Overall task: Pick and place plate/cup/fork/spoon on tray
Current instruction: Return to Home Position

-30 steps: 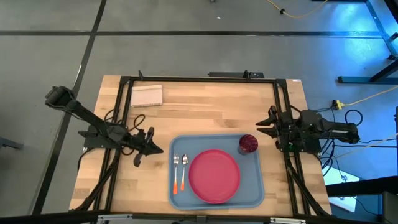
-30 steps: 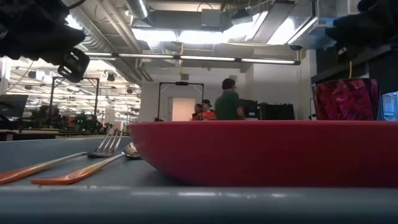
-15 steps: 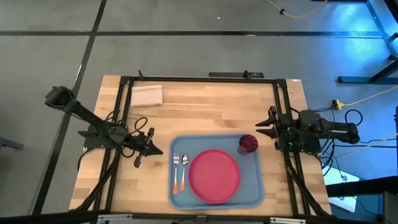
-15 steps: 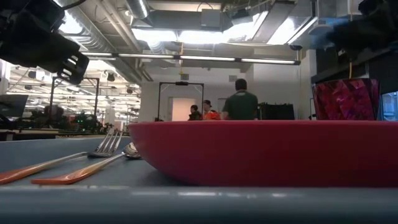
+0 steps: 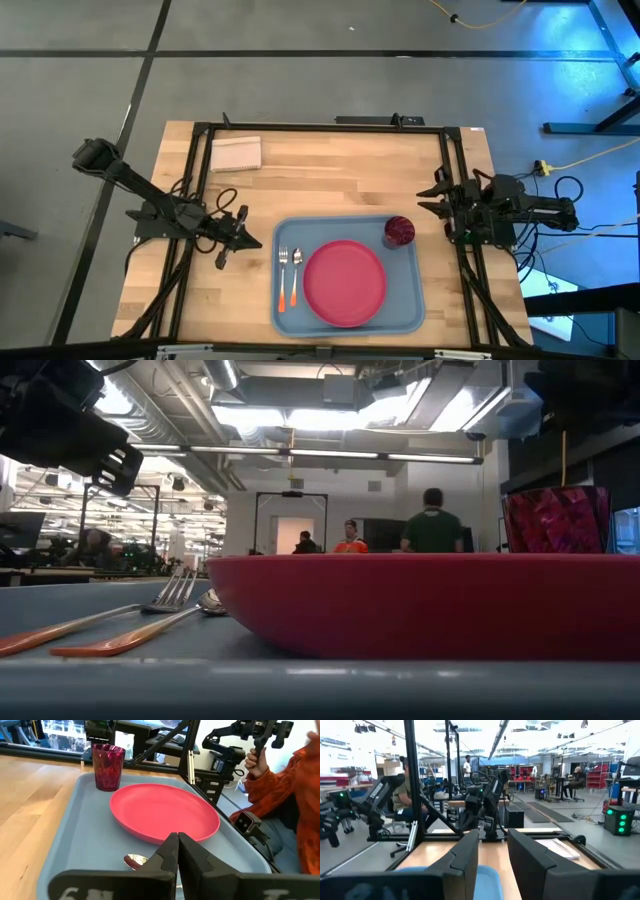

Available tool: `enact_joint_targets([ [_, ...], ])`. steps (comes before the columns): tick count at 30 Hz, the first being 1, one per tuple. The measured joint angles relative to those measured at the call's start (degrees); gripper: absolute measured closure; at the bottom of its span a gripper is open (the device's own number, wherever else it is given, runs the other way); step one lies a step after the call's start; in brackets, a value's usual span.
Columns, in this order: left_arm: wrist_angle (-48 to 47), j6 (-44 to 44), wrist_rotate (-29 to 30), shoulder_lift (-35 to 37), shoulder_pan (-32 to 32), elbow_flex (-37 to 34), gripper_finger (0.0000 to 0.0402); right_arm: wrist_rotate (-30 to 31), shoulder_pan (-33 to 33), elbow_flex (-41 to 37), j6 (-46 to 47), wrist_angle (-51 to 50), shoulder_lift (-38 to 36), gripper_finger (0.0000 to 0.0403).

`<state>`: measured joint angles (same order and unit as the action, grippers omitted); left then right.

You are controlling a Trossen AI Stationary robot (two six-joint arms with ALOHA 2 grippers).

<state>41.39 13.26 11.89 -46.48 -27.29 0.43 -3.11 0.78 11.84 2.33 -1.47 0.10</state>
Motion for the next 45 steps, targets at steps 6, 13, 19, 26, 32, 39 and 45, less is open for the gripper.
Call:
enact_joint_targets([
  [6,0.0,0.0,0.0,0.0,0.0,0.0,0.0401,0.0,0.0,0.0,-1.1,2.7,0.0,0.0293],
  [13,0.0,0.0,0.0,0.0,0.0,0.0,0.0401,-1.5,0.0,-3.6,-4.3,8.0,0.0,0.0293],
  [19,0.0,0.1,0.0,0.0,0.0,0.0,0.0401,-2.0,0.0,-11.5,-4.4,22.3,0.0,0.0293],
  [26,0.0,0.1,0.0,0.0,0.0,0.0,0.0401,-4.3,0.0,-11.4,-7.2,19.4,0.0,0.0293],
  [32,0.0,0.1,0.0,0.0,0.0,0.0,0.0401,-5.7,0.0,-11.4,-7.6,11.6,0.0,0.0293],
  [39,0.0,0.1,0.0,0.0,0.0,0.0,0.0401,-6.0,0.0,-11.4,-12.0,9.5,0.0,0.0293],
  [45,0.0,0.1,0.0,0.0,0.0,0.0,0.0401,-4.8,0.0,-11.4,-12.5,3.7,0.2,0.0293],
])
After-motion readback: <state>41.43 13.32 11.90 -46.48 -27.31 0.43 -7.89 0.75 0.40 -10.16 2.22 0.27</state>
